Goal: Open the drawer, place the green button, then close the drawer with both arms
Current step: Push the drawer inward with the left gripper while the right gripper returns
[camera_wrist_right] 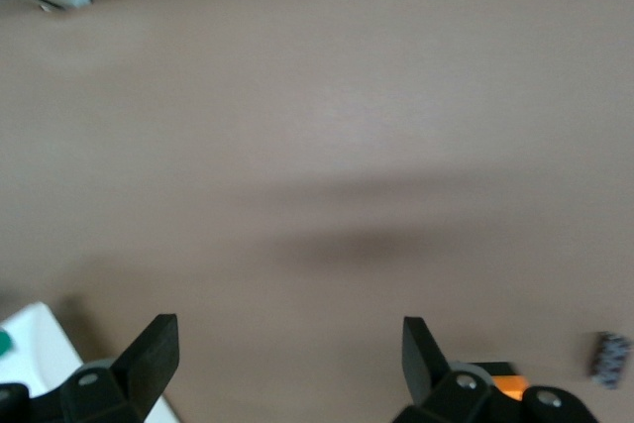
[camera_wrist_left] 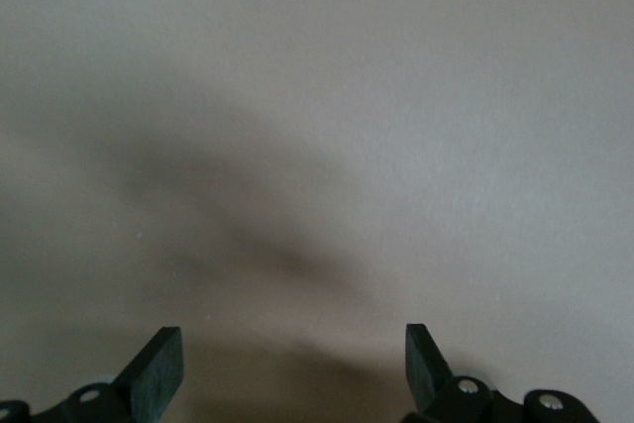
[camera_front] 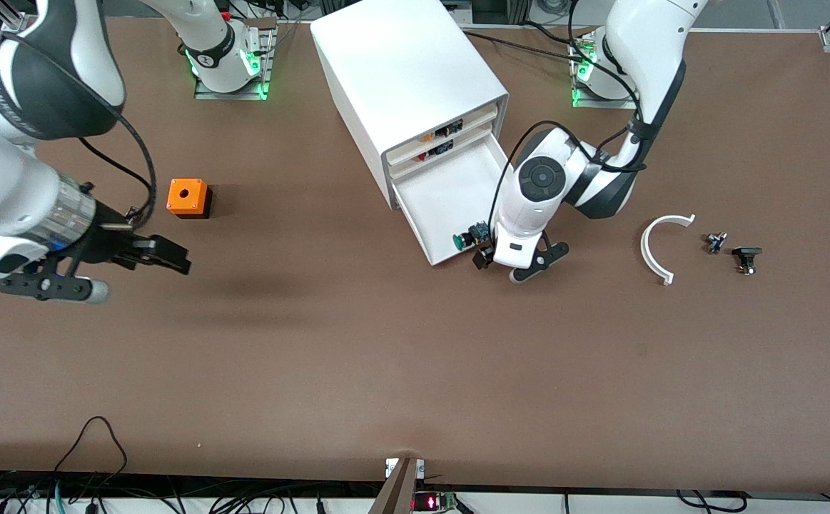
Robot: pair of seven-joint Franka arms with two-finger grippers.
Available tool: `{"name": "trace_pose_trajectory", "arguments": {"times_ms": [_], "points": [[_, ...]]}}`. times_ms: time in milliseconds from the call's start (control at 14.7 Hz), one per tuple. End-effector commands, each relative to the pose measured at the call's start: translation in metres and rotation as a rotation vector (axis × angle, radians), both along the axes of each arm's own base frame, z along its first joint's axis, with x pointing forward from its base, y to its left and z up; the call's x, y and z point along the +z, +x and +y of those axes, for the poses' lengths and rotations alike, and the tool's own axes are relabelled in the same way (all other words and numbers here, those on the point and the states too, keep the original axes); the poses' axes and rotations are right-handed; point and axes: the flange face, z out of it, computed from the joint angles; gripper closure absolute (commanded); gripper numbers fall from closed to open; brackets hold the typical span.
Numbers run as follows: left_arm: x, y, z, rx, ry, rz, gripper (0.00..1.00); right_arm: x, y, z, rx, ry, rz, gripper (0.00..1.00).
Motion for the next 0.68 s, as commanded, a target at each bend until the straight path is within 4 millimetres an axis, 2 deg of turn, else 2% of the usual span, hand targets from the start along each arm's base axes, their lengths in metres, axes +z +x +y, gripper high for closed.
{"name": "trace_pose_trajectory", "arguments": {"times_ms": [0,136,204,407,611], "points": [[-0.004,-0.021,-0.022,-0.041,0.025,-0.001,0.01,0.006,-0.027,-0.028,0.098,-0.066,0.004,0.00],[-0.014,-0.047,-0.039,-0.084,0.024,0.033,0.01,0.012,-0.038,-0.038,0.126,-0.143,0.000,0.00],[-0.017,-0.053,-0.040,-0.091,0.027,0.042,0.01,0.017,-0.045,-0.042,0.143,-0.161,-0.003,0.00],[-0.011,-0.075,-0.052,-0.127,0.020,0.053,0.01,0.031,-0.061,-0.046,0.151,-0.158,-0.001,0.00],[-0.009,-0.099,-0.062,-0.157,0.016,0.073,0.01,0.058,-0.076,-0.049,0.141,-0.148,-0.015,0.00]]}}
